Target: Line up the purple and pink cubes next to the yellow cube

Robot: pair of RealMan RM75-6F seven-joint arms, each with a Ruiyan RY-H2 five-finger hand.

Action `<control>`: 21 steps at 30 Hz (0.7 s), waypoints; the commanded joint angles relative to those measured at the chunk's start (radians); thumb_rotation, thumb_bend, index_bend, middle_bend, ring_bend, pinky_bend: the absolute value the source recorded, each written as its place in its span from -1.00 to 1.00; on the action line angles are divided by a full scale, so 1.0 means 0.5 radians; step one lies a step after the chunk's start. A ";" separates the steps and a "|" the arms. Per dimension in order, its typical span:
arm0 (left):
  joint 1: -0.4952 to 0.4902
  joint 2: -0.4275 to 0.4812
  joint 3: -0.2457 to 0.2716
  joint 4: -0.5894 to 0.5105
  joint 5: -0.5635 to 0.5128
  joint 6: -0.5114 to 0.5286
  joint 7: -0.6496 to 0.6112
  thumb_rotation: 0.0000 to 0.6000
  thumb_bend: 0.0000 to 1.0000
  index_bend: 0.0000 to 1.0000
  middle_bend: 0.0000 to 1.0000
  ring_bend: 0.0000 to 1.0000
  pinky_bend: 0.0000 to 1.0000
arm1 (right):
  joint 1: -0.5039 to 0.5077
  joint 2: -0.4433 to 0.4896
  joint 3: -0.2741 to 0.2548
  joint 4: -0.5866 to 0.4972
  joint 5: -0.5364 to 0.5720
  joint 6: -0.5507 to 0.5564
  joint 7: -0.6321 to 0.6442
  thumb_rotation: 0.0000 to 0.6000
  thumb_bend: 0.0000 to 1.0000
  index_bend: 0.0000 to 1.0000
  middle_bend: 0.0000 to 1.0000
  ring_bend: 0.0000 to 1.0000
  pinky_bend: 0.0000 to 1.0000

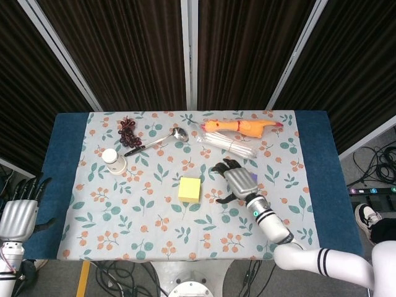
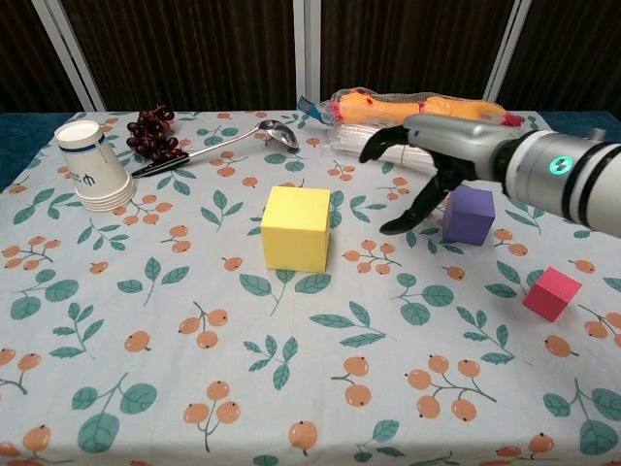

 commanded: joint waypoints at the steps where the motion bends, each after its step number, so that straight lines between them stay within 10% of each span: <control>1: 0.006 -0.001 0.004 0.013 -0.001 0.000 -0.015 1.00 -1.00 -0.71 -0.75 -0.80 -0.83 | 0.091 -0.127 -0.001 0.039 0.090 -0.001 -0.073 0.59 -1.00 -0.65 -0.74 -1.00 -0.87; 21: 0.013 -0.011 0.016 0.075 0.010 -0.013 -0.074 1.00 -1.00 -0.71 -0.75 -0.80 -0.83 | 0.304 -0.478 0.001 0.342 0.333 0.126 -0.180 0.75 -0.78 -0.65 -0.52 -0.94 -0.86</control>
